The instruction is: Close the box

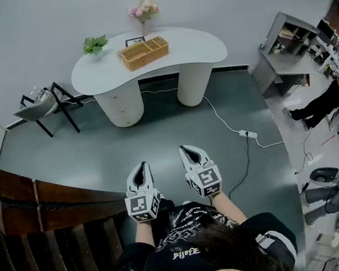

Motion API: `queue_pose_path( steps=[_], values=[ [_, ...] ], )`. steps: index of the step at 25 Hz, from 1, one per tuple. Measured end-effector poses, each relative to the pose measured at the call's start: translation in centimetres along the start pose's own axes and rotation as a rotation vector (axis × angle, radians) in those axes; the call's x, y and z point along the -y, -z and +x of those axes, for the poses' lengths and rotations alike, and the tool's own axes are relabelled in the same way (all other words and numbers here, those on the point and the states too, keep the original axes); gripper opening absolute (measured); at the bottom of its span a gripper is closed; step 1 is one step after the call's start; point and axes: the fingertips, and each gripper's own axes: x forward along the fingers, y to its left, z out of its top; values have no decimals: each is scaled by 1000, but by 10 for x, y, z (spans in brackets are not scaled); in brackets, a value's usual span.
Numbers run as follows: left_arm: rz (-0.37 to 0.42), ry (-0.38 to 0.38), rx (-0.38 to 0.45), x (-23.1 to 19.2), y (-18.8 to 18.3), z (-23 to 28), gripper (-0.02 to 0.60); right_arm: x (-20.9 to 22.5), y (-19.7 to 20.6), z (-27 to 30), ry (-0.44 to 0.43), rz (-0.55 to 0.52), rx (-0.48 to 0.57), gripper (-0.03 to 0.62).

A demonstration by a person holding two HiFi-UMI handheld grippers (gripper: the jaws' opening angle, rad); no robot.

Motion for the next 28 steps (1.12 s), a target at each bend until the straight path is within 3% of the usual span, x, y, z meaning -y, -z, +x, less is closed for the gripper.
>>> queue_pose_path(
  steps=[11, 15, 23, 28],
  values=[
    [-23, 22, -6, -48, -11, 33, 29, -7, -13, 57, 0, 24, 3, 25],
    [-35, 45, -18, -71, -12, 53, 29, -7, -16, 85, 20, 43, 11, 25],
    [18, 122, -30, -102, -27, 82, 29, -4, -25, 125, 97, 89, 26, 25],
    [-7, 131, -23, -123, -33, 97, 29, -2, -21, 142, 123, 91, 6, 25]
  ],
)
